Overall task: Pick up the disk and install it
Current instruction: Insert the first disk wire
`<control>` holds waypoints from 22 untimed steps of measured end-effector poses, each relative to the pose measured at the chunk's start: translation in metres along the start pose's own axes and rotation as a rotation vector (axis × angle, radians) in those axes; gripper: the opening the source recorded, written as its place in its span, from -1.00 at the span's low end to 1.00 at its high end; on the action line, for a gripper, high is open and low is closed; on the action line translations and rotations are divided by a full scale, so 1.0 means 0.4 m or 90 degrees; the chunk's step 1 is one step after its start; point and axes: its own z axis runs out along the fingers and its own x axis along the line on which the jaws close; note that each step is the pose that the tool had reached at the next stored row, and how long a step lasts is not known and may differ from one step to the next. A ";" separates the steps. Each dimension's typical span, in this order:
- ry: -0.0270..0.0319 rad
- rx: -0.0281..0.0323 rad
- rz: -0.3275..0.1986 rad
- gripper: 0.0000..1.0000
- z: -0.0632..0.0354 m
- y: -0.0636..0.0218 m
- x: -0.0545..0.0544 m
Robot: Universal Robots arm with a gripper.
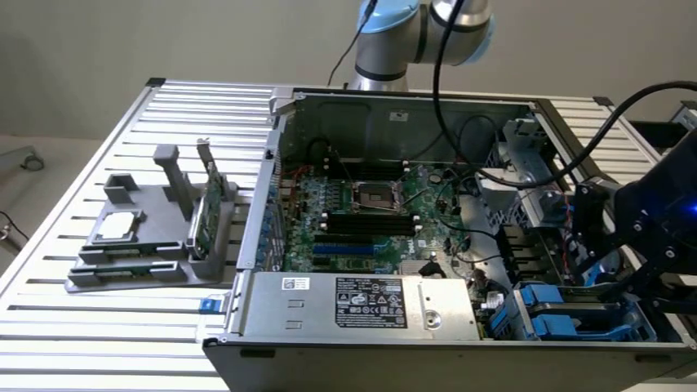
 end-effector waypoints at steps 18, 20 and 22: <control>0.0087 -0.0062 0.010 -0.58 0.010 0.065 -0.011; 0.0085 -0.0063 0.011 -0.58 0.010 0.072 -0.015; 0.0084 -0.0064 0.013 -0.58 0.011 0.074 -0.016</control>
